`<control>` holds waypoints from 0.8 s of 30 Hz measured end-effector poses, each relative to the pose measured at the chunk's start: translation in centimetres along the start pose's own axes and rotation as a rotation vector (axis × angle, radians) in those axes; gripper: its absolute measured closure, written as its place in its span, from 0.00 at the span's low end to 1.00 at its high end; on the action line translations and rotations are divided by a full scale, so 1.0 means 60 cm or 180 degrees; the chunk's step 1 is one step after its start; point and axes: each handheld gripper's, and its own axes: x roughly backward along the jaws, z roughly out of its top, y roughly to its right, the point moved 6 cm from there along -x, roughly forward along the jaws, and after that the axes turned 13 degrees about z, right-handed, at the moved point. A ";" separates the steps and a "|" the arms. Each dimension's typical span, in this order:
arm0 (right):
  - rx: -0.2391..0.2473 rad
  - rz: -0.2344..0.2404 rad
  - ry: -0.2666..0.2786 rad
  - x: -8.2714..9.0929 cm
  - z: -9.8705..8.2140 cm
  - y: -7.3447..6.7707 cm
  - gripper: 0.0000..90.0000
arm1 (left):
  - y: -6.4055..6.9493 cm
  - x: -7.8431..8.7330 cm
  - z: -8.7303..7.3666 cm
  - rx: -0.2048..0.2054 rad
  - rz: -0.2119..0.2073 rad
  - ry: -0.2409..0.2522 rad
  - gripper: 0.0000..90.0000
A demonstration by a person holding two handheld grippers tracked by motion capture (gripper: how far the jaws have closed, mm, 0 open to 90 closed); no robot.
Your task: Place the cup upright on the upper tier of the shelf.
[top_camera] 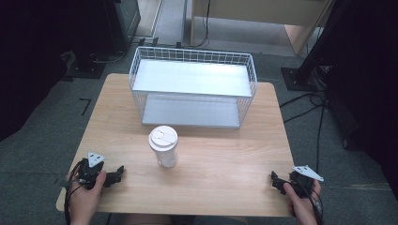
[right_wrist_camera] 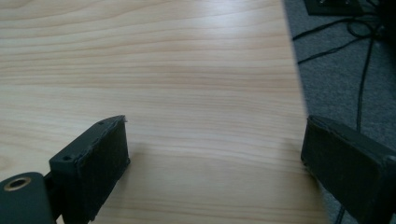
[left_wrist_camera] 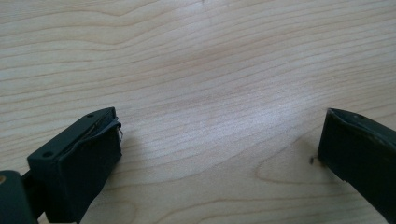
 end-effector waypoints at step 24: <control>0.0245 0.0185 -0.0127 -0.010 -0.003 -0.032 0.04 | 0.071 0.036 0.028 0.0010 -0.0357 0.0291 0.00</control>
